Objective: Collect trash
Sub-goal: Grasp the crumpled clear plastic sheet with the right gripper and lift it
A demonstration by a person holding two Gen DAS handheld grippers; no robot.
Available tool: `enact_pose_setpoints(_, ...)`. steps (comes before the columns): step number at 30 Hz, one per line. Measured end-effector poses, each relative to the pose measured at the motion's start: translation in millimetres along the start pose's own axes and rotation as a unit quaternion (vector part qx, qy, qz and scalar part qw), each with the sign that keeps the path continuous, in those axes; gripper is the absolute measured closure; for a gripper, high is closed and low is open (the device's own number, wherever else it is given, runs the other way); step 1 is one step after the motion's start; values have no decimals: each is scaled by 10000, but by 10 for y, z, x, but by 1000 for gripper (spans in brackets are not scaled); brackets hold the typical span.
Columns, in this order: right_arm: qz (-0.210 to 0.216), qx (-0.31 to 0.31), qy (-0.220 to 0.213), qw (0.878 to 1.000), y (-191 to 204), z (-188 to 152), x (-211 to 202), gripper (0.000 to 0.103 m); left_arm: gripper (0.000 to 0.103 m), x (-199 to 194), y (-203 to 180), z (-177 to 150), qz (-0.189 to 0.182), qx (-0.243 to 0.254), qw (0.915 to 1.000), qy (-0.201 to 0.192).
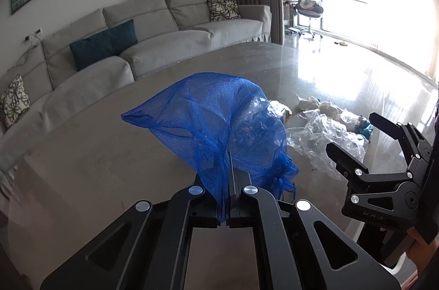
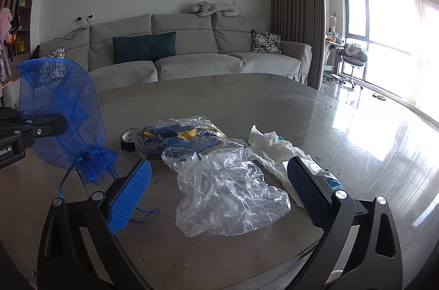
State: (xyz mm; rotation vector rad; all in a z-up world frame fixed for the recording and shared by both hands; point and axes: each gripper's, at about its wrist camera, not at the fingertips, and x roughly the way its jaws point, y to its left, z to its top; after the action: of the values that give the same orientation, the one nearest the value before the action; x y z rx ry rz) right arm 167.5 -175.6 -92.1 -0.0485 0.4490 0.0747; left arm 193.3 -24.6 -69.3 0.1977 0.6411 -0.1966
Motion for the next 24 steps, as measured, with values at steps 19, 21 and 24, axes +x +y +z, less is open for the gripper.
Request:
enact_pose_setpoints(19, 319, 135, 860, 9957, 198, -42, 475, 57, 100, 182, 35, -33, 129, -13, 9998, 166)
enact_pose_setpoints(21, 401, 198, 1041, 9936, 173, -91, 512, 67, 100, 191, 42, -30, 111, -38, 9997, 191)
enact_pose_setpoints(24, 524, 327, 1110, 9919, 150, -95, 488, 84, 100, 183, 45, -30, 115, -31, 9997, 194)
